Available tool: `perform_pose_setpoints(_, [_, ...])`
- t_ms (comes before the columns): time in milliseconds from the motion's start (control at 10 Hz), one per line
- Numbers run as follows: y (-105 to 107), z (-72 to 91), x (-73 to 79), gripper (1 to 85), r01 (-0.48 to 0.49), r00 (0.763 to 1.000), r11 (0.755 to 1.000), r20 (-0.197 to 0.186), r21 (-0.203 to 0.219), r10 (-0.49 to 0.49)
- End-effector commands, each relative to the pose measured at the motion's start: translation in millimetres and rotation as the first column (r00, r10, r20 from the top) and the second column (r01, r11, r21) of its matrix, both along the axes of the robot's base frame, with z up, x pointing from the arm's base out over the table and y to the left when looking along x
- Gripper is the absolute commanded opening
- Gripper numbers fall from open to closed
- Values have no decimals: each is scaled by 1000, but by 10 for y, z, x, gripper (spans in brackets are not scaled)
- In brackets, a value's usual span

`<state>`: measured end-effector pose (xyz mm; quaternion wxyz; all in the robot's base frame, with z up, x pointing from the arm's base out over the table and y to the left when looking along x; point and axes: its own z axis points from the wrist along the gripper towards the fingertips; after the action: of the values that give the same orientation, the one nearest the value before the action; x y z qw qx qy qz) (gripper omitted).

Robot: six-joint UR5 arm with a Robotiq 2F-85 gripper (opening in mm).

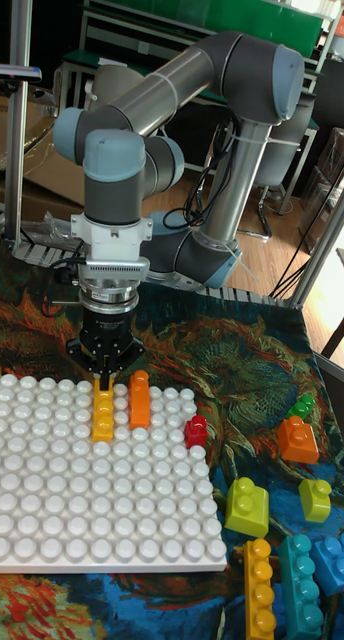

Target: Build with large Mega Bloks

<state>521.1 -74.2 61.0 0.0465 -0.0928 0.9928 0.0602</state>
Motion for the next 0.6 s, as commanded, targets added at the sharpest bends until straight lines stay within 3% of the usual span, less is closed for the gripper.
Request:
perform_pose_setpoints(0, [18,-21,38,13,6,1000,1000,10,12,-6])
perform_pose_setpoints(500, [-36,200,-78,13,9,1000,1000,-5,9,-9])
